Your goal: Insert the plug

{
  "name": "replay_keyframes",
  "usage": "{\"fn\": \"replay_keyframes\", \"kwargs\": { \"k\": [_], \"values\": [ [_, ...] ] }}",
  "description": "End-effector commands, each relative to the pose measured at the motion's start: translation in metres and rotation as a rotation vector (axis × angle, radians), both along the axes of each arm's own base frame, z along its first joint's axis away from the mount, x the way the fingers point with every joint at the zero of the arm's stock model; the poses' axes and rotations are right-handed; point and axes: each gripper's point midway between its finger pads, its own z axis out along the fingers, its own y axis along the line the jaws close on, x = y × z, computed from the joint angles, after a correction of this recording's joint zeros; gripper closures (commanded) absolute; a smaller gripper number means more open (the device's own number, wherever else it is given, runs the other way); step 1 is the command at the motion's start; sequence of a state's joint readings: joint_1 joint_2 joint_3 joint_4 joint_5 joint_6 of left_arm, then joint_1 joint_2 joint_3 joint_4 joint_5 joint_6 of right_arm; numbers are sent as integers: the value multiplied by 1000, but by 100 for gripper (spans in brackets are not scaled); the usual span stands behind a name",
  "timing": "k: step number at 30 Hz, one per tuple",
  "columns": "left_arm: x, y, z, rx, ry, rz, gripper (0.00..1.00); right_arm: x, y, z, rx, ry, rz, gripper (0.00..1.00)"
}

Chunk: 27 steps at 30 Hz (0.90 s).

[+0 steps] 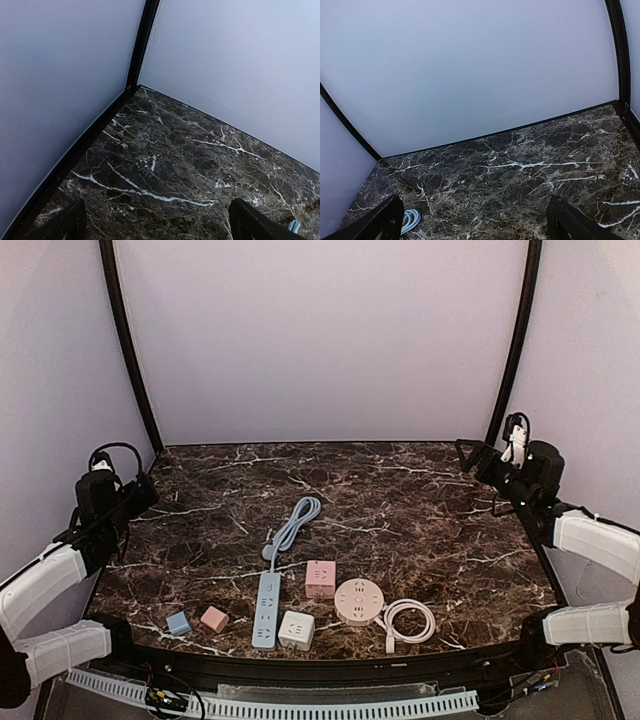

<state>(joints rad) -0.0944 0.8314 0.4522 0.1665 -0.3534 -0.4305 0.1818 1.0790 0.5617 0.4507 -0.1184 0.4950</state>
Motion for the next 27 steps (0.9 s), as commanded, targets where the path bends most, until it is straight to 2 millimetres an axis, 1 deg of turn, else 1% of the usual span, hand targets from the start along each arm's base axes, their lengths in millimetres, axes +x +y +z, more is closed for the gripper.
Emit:
{"fn": "replay_keyframes", "kwargs": {
  "k": [1, 2, 4, 5, 8, 10, 11, 12, 13, 14, 17, 20, 22, 24, 27],
  "values": [
    [3, -28, 0, -14, 44, -151, 0, 2, 6, 0, 14, 27, 31, 1],
    [3, -34, 0, -9, 49, -177, 0, 2, 7, -2, 17, 41, 34, 1],
    [3, -54, 0, 9, 64, -250, 0, 2, 12, -6, 13, 69, 62, 1],
    [4, -60, 2, 22, 70, -279, 0, 3, 14, -9, 6, 88, 77, 1],
    [5, -94, 5, 31, 78, -421, 0, 4, 20, -14, -21, 141, 96, 1],
    [6, -112, 4, 60, 96, -487, 0, 4, 19, -17, -34, 167, 80, 1],
    [6, -117, 2, 68, 109, -506, 0, 5, 19, -17, -43, 175, 73, 1],
    [6, -127, -1, 83, 123, -539, 0, 4, 19, -20, -54, 195, 67, 1],
    [6, -133, 0, 86, 124, -563, 0, 3, 20, -21, -65, 205, 61, 1],
    [5, -141, -3, 97, 137, -596, 0, 3, 21, -22, -72, 214, 54, 1],
    [3, -165, -4, 109, 145, -697, 0, -1, 29, -22, -87, 217, 73, 1],
    [0, -192, -8, 128, 162, -801, 0, -7, 44, -19, -102, 202, 143, 1],
    [-5, -213, -9, 139, 167, -889, 0, -12, 53, -18, -110, 193, 198, 1],
    [-16, -238, -9, 150, 162, -1004, 0, -17, 61, -17, -114, 187, 242, 1],
    [-35, -273, -13, 198, 151, -1152, 0, -21, 64, -17, -115, 186, 253, 1]
  ]
}}
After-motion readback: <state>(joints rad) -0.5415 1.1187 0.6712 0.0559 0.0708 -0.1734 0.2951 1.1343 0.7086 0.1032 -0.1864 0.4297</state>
